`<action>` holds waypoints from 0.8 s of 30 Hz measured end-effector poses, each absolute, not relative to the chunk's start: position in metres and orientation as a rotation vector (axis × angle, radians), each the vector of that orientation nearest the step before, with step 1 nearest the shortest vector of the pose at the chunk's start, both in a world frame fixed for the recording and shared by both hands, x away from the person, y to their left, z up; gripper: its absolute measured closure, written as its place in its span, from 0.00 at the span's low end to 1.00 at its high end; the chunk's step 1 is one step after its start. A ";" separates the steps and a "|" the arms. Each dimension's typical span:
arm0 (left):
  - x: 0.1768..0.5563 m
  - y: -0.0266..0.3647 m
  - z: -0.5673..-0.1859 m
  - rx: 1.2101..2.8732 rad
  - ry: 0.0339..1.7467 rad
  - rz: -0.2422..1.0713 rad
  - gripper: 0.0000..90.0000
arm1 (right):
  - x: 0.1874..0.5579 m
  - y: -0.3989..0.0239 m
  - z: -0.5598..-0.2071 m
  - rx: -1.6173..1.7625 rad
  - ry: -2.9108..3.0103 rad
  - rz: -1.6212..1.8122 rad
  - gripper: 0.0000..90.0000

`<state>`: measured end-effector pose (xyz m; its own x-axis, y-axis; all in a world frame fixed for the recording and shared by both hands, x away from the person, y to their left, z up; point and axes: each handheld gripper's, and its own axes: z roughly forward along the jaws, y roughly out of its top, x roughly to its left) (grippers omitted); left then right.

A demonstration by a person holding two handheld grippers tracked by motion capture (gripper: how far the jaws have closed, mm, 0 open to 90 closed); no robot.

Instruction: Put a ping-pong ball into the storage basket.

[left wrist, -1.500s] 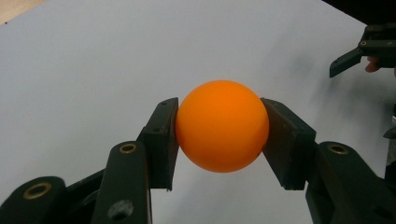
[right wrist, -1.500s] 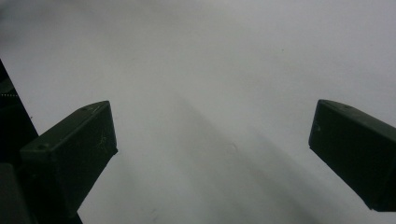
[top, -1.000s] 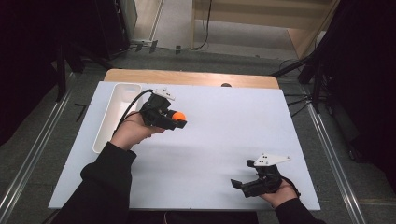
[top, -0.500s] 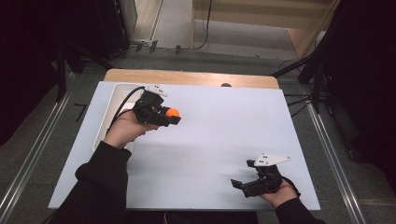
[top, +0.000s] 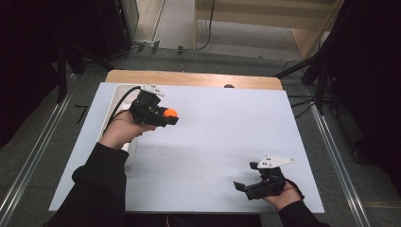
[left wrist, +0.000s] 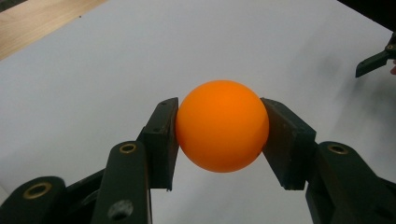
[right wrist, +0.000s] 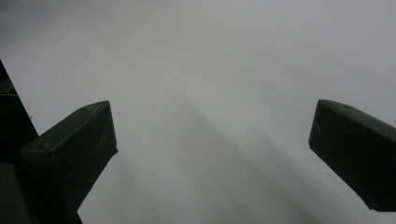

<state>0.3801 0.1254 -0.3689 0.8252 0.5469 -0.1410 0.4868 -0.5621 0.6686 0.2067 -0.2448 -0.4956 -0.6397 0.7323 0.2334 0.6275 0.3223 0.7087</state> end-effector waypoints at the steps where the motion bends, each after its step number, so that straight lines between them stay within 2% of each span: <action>1: 0.380 0.126 -0.369 2.266 0.750 0.105 0.56 | 0.207 -0.245 -0.496 1.266 2.446 1.218 0.00; 24: 0.387 0.146 -0.364 2.222 0.864 0.235 0.56 | 0.207 -0.245 -0.496 1.265 2.447 1.217 0.00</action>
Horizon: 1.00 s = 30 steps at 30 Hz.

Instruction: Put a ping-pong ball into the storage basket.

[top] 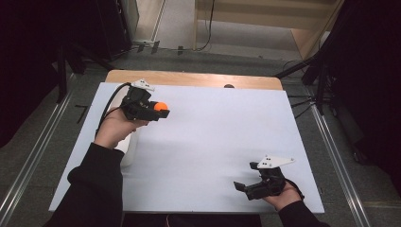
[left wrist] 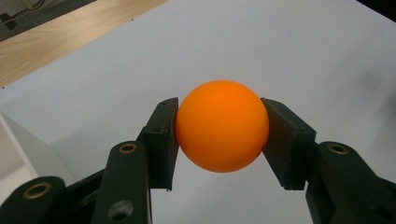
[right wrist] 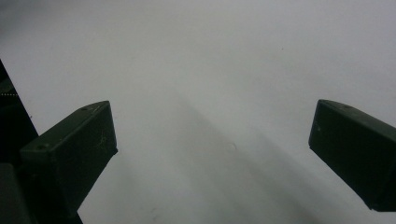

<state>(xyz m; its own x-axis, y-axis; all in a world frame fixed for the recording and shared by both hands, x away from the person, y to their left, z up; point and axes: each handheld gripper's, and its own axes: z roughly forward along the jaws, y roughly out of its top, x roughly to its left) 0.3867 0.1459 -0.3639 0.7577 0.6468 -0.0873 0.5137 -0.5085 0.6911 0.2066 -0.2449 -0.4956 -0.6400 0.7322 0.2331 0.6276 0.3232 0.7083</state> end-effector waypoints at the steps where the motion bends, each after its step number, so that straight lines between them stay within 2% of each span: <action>1: 0.387 0.147 -0.364 2.216 0.870 0.235 0.56 | 0.207 -0.245 -0.496 1.265 2.447 1.217 0.00; 30: 0.394 0.174 -0.358 2.133 0.996 0.354 0.56 | 0.207 -0.245 -0.496 1.265 2.447 1.216 0.00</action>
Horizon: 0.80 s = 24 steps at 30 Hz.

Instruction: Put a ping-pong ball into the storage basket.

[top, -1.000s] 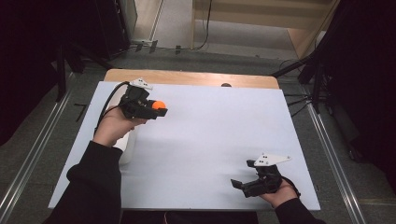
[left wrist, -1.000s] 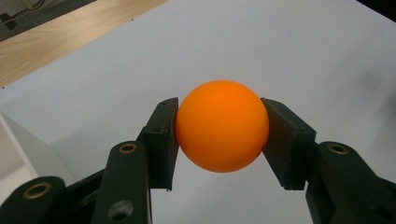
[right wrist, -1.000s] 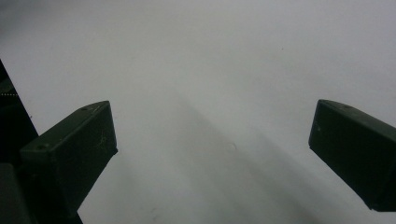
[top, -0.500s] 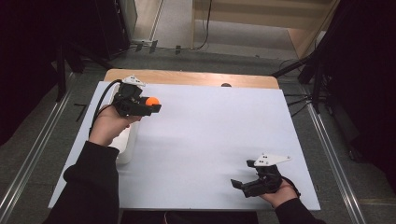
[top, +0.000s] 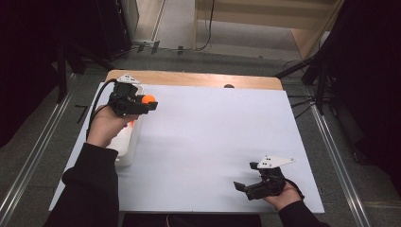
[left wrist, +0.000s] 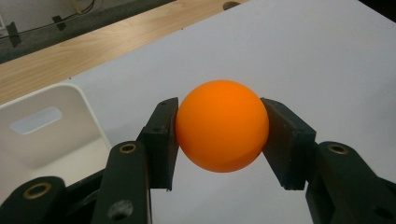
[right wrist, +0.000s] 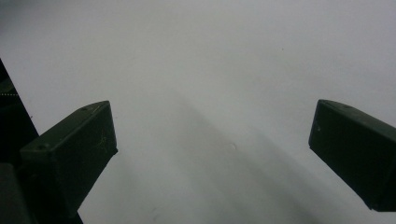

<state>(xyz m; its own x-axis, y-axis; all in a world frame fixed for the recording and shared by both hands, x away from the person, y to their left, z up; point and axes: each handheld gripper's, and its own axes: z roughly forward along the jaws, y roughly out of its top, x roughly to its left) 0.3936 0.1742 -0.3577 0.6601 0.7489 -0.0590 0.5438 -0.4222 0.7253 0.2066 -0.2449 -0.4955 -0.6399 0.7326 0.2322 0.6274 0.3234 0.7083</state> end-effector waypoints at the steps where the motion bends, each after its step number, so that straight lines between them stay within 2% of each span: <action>1: 0.394 0.175 -0.358 2.126 1.001 0.355 0.56 | 0.207 -0.245 -0.495 1.264 2.450 1.217 0.00; 24: 0.402 0.195 -0.361 2.071 1.143 0.438 0.56 | 0.207 -0.245 -0.495 1.264 2.449 1.216 0.00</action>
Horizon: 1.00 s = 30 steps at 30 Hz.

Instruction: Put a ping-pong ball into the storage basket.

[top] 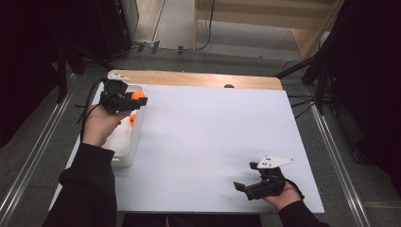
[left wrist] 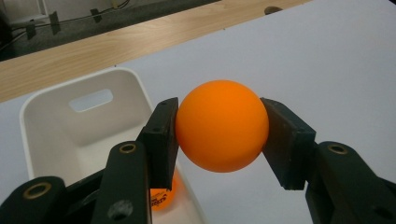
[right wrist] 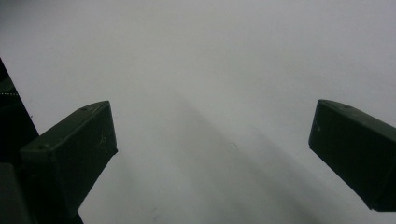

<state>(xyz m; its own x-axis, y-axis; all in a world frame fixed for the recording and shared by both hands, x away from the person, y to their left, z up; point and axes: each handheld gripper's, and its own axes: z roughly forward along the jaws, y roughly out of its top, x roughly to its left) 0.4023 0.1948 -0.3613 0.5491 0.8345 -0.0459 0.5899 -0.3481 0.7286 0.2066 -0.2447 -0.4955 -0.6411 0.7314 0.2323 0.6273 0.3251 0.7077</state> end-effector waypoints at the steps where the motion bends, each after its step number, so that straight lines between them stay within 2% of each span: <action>1: 0.403 0.195 -0.361 2.069 1.151 0.446 0.56 | 0.207 -0.245 -0.496 1.263 2.448 1.214 0.00; 30: 0.420 0.211 -0.374 1.995 1.294 0.572 0.56 | 0.207 -0.244 -0.496 1.253 2.451 1.214 0.00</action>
